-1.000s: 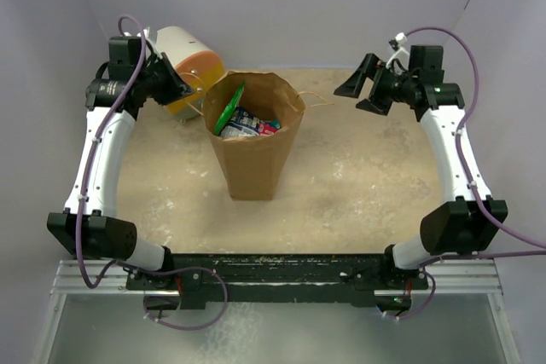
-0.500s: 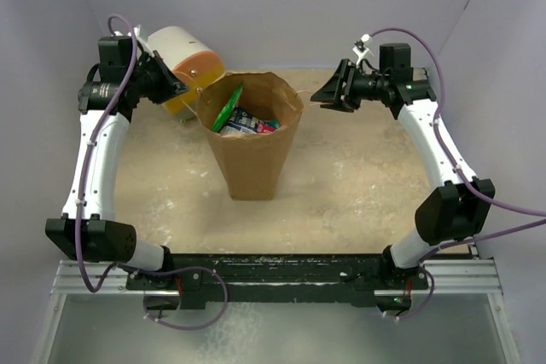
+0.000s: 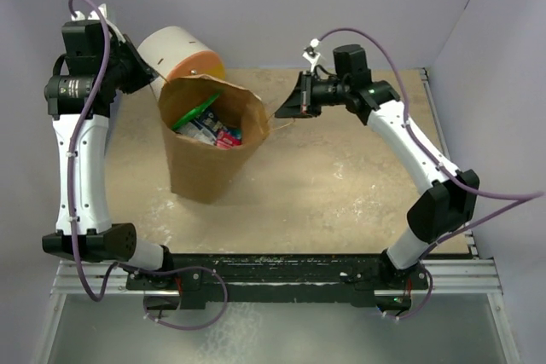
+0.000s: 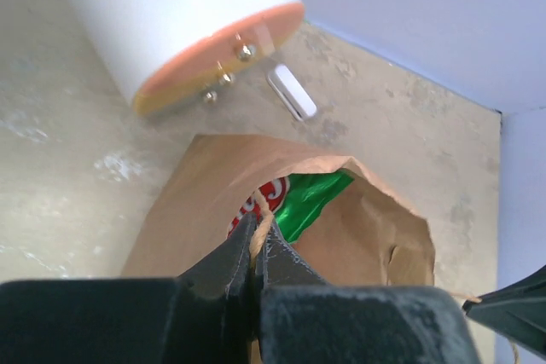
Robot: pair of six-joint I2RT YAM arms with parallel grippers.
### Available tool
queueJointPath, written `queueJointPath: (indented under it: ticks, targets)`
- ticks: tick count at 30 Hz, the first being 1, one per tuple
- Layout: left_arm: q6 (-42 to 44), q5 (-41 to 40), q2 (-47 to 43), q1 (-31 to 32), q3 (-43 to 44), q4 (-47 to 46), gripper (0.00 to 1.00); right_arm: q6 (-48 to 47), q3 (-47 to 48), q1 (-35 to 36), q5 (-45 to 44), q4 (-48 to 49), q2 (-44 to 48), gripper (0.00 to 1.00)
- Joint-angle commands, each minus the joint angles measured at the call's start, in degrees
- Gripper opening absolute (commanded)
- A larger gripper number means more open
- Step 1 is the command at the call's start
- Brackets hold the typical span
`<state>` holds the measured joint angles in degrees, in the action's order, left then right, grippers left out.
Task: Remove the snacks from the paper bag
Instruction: Adjust the paper bag at the center of the board.
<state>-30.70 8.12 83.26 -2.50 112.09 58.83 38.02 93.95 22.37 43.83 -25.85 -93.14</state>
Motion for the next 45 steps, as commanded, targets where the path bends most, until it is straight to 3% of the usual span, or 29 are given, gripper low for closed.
queueJointPath:
  ticks: [1,4,7,16,19,25,29,33,36,40,42,45]
  targets:
    - [6.04,-4.57,-2.61,-0.75,6.36,-5.25,0.0,1.63,3.31,4.12,-0.75,4.15,-1.39,0.0]
    - [8.13,-3.36,-3.5,-0.69,5.24,-6.81,0.0,2.14,3.32,6.7,-1.37,4.97,-2.65,0.0]
    - [8.91,3.38,-4.94,-0.66,0.8,-9.68,0.0,1.32,0.89,7.24,-2.57,4.31,-2.54,0.0]
    - [2.53,24.31,-18.7,0.1,-26.52,-27.92,0.0,-4.42,-13.57,7.09,-10.89,-1.72,4.97,0.0]
    - [-1.64,26.61,-23.17,0.99,-35.47,-32.16,0.0,-4.54,-19.35,7.07,-13.84,-0.82,8.85,0.0]
    - [-6.12,23.37,-26.69,7.67,-40.94,-32.05,0.0,-3.98,-28.48,6.96,-19.67,4.13,14.81,0.0]
    - [-11.24,27.11,-26.44,11.18,-45.51,-35.74,0.0,-6.79,-30.83,6.98,-22.21,3.99,15.29,0.0]
    - [-13.68,28.49,-27.82,11.81,-48.33,-34.39,0.0,-11.36,-30.68,6.98,-28.78,-1.26,16.75,0.11]
    - [-13.77,28.17,-29.01,11.82,-49.45,-32.46,0.0,-12.24,-30.9,6.98,-32.18,-4.13,18.97,0.32]
    - [-15.38,28.97,-29.07,11.82,-50.18,-32.44,0.0,-11.43,-30.11,7.01,-32.6,-7.24,20.53,0.51]
    - [-15.66,28.98,-29.31,11.82,-50.02,-33.13,0.0,-9.48,-27.83,7.13,-34.0,-9.86,20.51,0.56]
    - [-16.68,29.08,-29.09,11.82,-49.76,-33.42,0.0,-3.9,-27.94,7.23,-26.7,-6.91,21.45,0.57]
